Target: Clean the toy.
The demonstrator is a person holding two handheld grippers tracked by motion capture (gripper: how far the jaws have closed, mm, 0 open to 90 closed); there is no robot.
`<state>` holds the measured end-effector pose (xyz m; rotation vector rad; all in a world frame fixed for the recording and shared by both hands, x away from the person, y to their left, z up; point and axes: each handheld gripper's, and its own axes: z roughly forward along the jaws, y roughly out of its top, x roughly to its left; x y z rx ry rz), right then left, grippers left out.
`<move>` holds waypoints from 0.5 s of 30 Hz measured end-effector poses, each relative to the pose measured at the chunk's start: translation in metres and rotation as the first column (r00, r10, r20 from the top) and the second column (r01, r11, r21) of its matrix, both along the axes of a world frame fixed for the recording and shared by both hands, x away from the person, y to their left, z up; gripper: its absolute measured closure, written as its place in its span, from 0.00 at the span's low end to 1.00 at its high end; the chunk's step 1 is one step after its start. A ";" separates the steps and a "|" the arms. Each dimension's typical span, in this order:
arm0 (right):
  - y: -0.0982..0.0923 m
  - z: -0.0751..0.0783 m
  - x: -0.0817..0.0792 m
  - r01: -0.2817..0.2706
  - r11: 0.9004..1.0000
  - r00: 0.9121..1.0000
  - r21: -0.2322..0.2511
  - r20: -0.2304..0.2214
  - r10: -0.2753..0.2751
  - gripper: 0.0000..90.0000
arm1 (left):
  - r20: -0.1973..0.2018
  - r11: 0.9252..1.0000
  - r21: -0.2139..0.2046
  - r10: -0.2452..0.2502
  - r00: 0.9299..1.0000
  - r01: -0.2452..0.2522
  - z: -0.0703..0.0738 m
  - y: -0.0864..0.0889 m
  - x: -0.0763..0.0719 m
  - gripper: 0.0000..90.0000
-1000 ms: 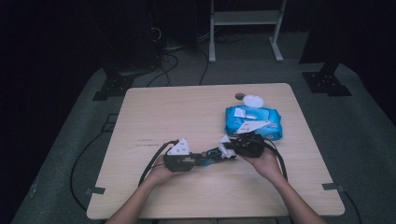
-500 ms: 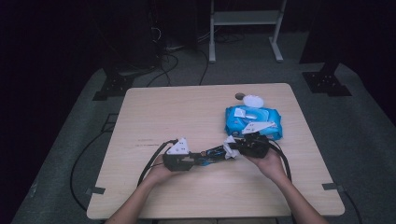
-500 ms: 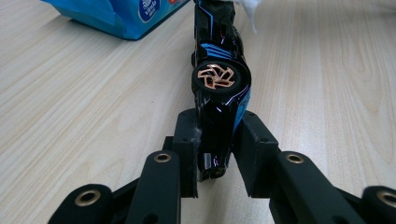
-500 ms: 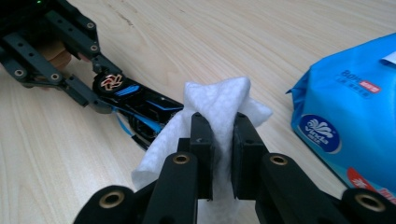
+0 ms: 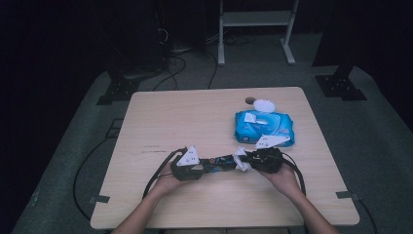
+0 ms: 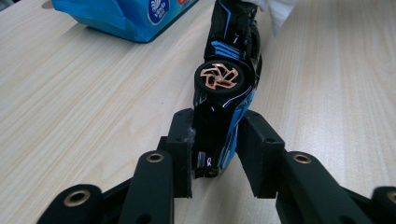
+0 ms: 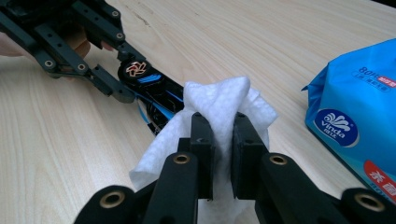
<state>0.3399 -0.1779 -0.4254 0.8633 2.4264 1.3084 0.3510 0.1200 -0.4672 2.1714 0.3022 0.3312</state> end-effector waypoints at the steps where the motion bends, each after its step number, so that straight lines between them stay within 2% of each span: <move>1: 0.000 0.000 -0.001 -0.003 1.000 1.000 0.003 0.001 0.003 0.90 | 0.000 1.000 0.005 -0.003 1.000 0.003 -0.001 -0.001 -0.001 0.72; 4: -0.001 -0.001 -0.005 -0.009 1.000 1.000 0.005 0.002 0.009 0.90 | 0.014 1.000 0.026 -0.007 1.000 0.007 -0.003 -0.006 -0.003 0.70; 8: -0.003 -0.001 -0.010 -0.016 1.000 1.000 0.012 -0.006 0.016 0.90 | 0.000 1.000 0.020 -0.020 1.000 0.020 -0.003 -0.008 -0.004 0.64; 10: -0.004 -0.002 -0.013 -0.023 1.000 1.000 0.018 -0.015 0.023 0.90 | -0.022 0.999 0.021 -0.032 0.999 0.033 -0.004 -0.009 -0.004 0.59; 15: -0.002 -0.009 -0.019 -0.040 0.999 0.998 0.001 -0.041 0.040 0.90 | -0.020 0.996 0.041 -0.078 0.997 0.078 -0.004 -0.010 -0.008 0.47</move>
